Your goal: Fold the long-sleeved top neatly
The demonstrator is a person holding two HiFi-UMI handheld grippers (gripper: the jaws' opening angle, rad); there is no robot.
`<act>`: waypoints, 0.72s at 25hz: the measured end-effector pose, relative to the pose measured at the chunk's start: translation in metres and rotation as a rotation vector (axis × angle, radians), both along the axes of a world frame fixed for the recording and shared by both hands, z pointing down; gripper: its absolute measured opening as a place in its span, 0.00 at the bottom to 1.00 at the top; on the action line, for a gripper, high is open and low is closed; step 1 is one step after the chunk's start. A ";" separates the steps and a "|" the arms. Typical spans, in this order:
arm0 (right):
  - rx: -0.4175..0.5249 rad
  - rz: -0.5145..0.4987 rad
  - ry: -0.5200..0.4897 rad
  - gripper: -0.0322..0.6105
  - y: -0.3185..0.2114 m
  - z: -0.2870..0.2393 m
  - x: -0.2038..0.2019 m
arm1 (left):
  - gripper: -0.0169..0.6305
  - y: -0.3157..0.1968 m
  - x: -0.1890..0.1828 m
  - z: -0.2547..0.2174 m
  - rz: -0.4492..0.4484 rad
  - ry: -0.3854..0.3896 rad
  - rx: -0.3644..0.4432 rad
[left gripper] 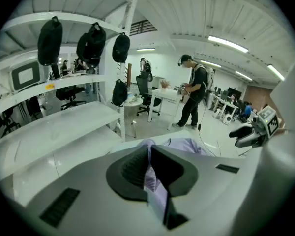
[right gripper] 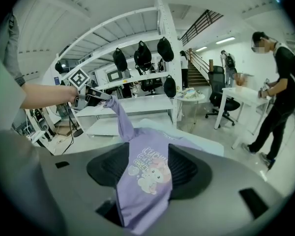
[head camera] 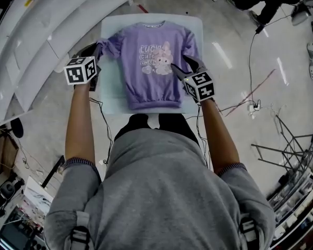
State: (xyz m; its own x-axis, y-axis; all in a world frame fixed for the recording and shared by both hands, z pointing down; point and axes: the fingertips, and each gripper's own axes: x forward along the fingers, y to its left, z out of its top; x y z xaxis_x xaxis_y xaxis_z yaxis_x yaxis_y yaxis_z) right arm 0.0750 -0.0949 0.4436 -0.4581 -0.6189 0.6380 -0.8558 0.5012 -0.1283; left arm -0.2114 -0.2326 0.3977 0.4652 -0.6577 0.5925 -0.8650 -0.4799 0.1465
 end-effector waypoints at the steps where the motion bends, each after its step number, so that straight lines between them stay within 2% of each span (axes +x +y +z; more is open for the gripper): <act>1: -0.003 -0.002 -0.004 0.46 -0.001 0.002 0.008 | 0.08 -0.003 0.012 0.000 0.016 -0.016 0.001; 11: -0.042 -0.008 -0.030 0.46 -0.006 0.021 0.085 | 0.08 -0.025 0.137 0.012 0.185 -0.135 -0.034; 18: -0.069 0.002 -0.037 0.46 0.002 0.039 0.131 | 0.08 -0.021 0.223 0.055 0.292 -0.191 -0.089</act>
State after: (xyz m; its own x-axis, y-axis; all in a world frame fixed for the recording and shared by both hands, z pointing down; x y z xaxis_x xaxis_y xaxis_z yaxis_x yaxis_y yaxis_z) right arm 0.2064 -0.0929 0.4824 -0.4812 -0.5748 0.6619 -0.8506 0.4887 -0.1939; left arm 0.0118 -0.2536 0.4522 0.5014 -0.4551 0.7359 -0.7090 -0.7036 0.0480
